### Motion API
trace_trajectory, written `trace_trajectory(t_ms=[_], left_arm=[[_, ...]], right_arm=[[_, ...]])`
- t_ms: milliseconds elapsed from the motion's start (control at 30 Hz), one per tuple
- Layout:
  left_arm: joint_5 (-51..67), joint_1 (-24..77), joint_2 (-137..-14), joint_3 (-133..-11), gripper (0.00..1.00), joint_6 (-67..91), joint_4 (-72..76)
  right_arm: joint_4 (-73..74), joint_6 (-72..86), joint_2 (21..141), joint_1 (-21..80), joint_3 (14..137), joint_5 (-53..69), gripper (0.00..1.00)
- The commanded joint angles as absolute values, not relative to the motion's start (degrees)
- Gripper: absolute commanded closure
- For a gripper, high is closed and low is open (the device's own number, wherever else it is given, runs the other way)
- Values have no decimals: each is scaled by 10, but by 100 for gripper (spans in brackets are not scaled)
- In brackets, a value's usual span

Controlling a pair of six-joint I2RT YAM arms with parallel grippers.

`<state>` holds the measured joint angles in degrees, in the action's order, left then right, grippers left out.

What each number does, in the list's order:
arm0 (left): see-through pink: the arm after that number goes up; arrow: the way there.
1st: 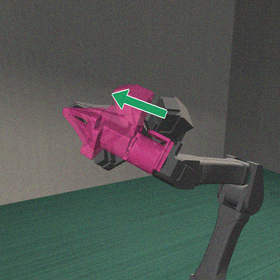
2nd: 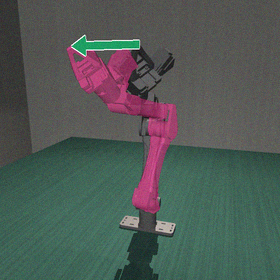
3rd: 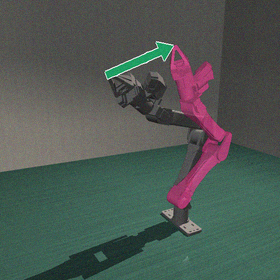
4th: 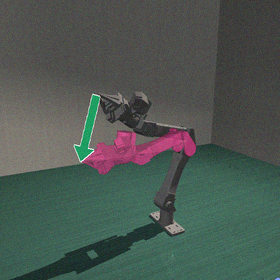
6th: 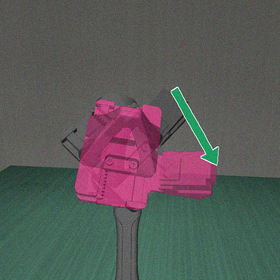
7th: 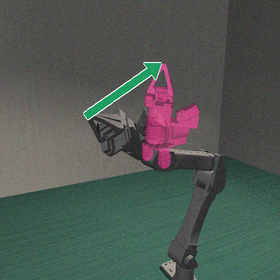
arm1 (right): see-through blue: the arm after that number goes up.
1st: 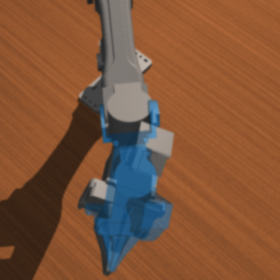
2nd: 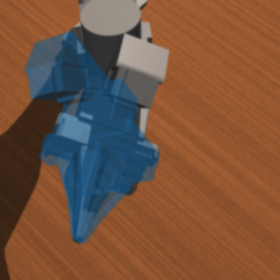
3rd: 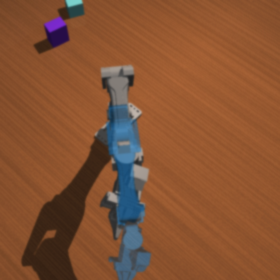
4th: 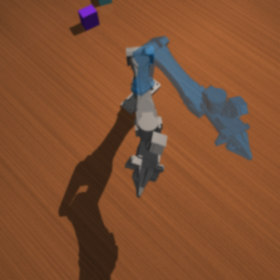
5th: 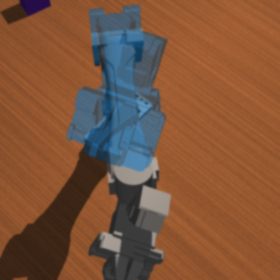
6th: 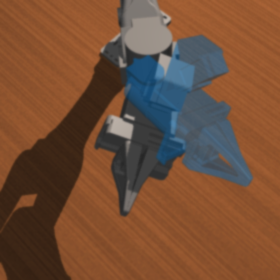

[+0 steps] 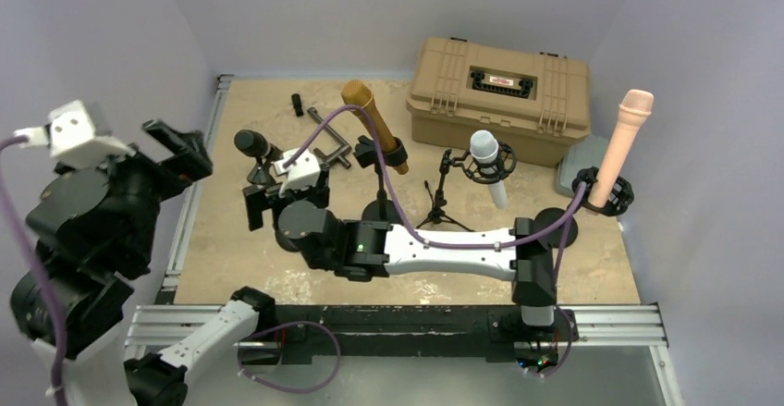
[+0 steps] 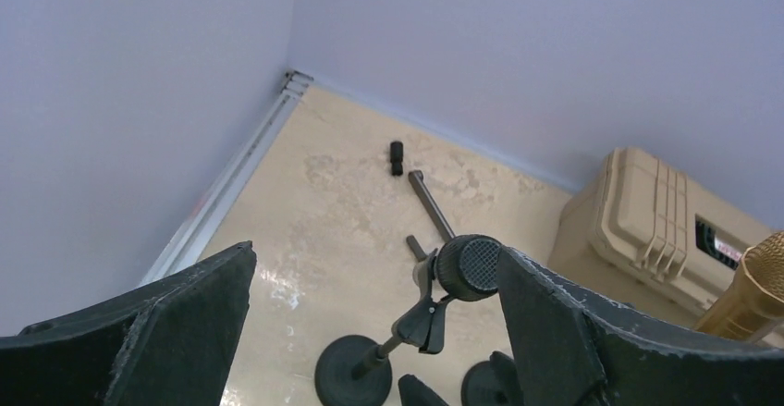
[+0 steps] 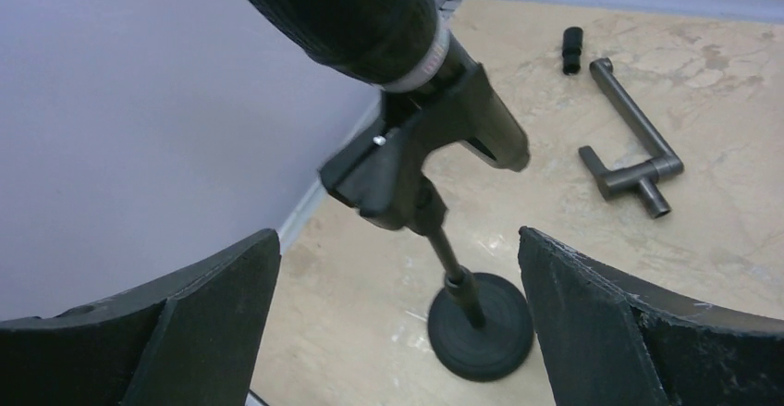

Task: Remove the microphone from the stand

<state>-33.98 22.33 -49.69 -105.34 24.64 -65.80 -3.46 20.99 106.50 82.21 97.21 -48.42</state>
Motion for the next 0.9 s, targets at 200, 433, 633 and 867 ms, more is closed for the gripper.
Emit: trace_trajectory(t_ms=[200,433,633,867], left_arm=[[-392,226,-407,-1031,0,195,-629],[-390,227,-380,-1005,0,191,-629],[-375,226,-364,-989,1,190,-622],[-363,226,-354,-978,2,194,-622]], right_arm=[[59,238,1194,838,1194,-634,3],[8,141,1244,837,1236,-692,9],[-98,31,1264,830,1226,-714,19],[-113,13,1261,814,1214,-694,27]])
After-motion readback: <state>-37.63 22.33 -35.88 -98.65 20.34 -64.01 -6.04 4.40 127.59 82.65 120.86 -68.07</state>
